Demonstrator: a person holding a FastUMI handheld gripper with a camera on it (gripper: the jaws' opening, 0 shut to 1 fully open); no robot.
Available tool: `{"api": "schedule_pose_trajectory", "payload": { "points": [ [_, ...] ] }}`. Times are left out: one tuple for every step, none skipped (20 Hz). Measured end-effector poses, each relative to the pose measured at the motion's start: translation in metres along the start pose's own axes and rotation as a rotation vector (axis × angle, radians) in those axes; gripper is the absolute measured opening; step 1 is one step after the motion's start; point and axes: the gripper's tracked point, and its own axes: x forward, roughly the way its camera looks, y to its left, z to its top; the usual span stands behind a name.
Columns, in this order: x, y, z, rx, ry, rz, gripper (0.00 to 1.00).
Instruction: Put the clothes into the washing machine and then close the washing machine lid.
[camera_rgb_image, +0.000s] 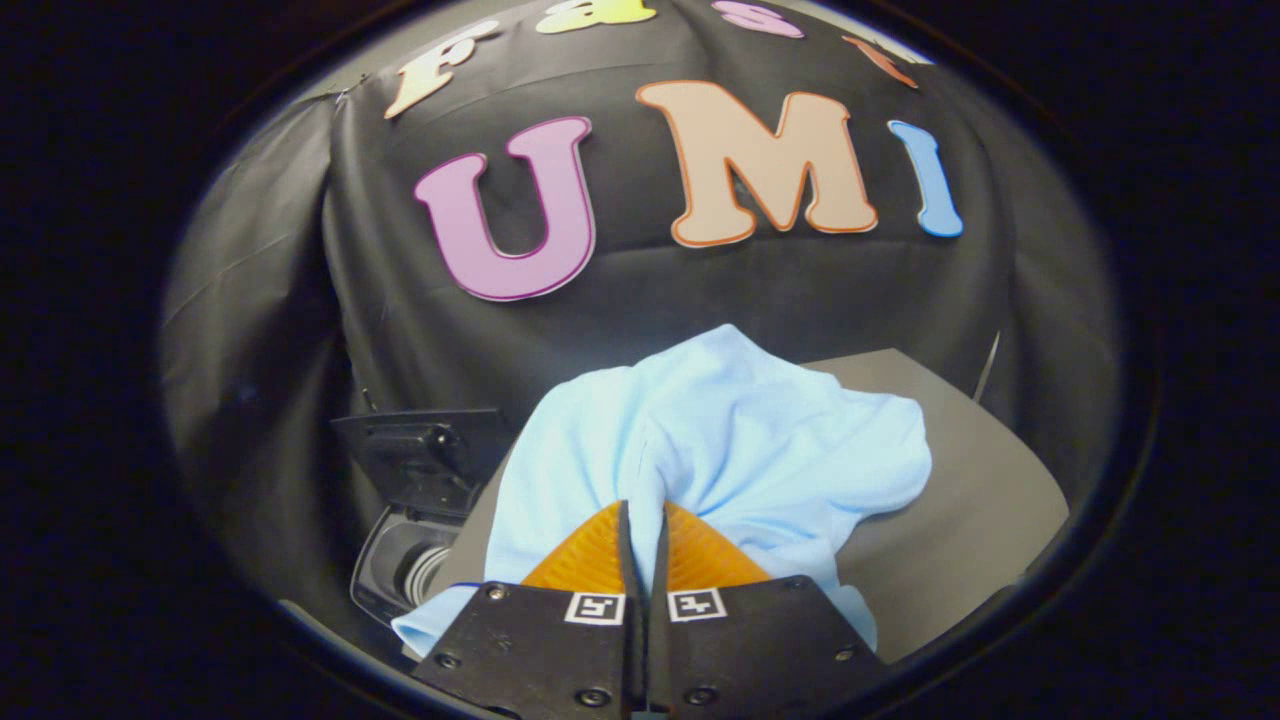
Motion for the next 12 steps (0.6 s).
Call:
{"api": "schedule_pose_trajectory", "payload": {
  "points": [
    [0.002, 0.014, -0.003, -0.015, 0.006, 0.024, 0.02],
    [0.002, 0.029, -0.006, -0.026, 0.008, 0.048, 0.02],
    [0.004, 0.044, -0.008, -0.031, 0.006, 0.071, 0.02],
    [0.005, 0.06, -0.007, -0.03, 0.004, 0.097, 0.02],
    [0.005, 0.078, -0.008, -0.023, 0.005, 0.125, 0.02],
    [0.006, 0.095, -0.012, -0.014, 0.009, 0.156, 0.02],
    [0.007, 0.111, -0.015, -0.01, 0.02, 0.188, 0.02],
    [0.009, 0.126, -0.02, -0.012, 0.035, 0.208, 0.02],
    [0.011, 0.139, -0.025, -0.027, 0.049, 0.22, 0.02],
    [0.011, 0.151, -0.031, -0.046, 0.061, 0.23, 0.02],
    [0.014, 0.162, -0.035, -0.06, 0.064, 0.238, 0.02],
    [0.017, 0.171, -0.041, -0.067, 0.071, 0.25, 0.02]
  ]
}}
